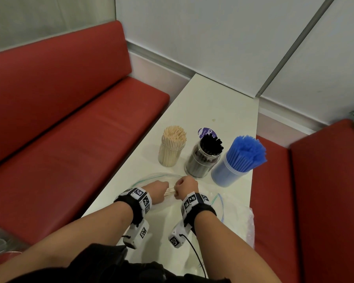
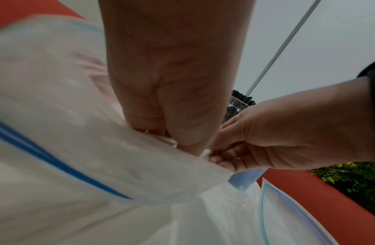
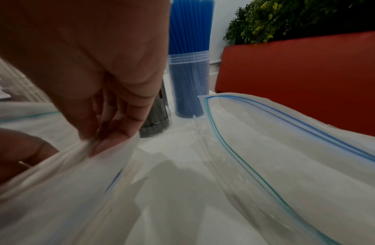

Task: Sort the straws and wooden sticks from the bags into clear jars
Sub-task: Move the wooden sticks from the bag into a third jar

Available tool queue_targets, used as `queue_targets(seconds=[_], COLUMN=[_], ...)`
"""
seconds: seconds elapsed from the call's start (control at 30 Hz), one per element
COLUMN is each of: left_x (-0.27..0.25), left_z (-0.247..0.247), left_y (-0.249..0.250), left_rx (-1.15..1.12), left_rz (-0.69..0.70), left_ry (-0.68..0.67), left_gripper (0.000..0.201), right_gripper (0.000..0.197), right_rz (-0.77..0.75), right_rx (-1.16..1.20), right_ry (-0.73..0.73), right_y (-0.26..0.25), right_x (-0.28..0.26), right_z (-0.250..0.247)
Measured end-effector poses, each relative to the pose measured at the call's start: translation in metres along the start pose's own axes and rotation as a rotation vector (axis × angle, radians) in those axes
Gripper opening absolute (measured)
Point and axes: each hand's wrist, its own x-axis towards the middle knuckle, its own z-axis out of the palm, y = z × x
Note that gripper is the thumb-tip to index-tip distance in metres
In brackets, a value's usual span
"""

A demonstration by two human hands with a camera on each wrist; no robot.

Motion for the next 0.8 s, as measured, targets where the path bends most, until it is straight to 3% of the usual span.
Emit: queue_targets(seconds=[0.13, 0.27, 0.4, 0.5, 0.63, 0.73, 0.8], left_x=[0.002, 0.0, -0.001, 0.002, 0.006, 0.009, 0.011], left_z=[0.004, 0.009, 0.0, -0.007, -0.022, -0.038, -0.048], left_y=[-0.001, -0.011, -0.017, -0.014, -0.012, -0.001, 0.011], left_rx=[-0.065, -0.131, -0.32, -0.522, -0.76, -0.834, -0.878], left_rz=[0.025, 0.082, 0.122, 0.13, 0.143, 0.161, 0.124], left_ry=[0.038, 0.084, 0.149, 0.228, 0.37, 0.356, 0.303], left_gripper=[0.026, 0.023, 0.024, 0.028, 0.03, 0.008, 0.014], right_gripper=[0.015, 0.024, 0.028, 0.032, 0.021, 0.029, 0.039], right_rz=[-0.034, 0.047, 0.112, -0.008, -0.069, -0.138, -0.203], right_rx=[0.031, 0.015, 0.125, 0.208, 0.768, 0.826, 0.729], right_ry=[0.015, 0.065, -0.004, -0.175, -0.424, -0.432, -0.352], right_y=[-0.005, 0.007, 0.023, 0.014, -0.009, -0.024, -0.031], right_x=[-0.001, 0.004, 0.0, -0.008, -0.015, -0.013, -0.011], right_z=[-0.001, -0.009, -0.005, -0.003, -0.011, -0.021, -0.027])
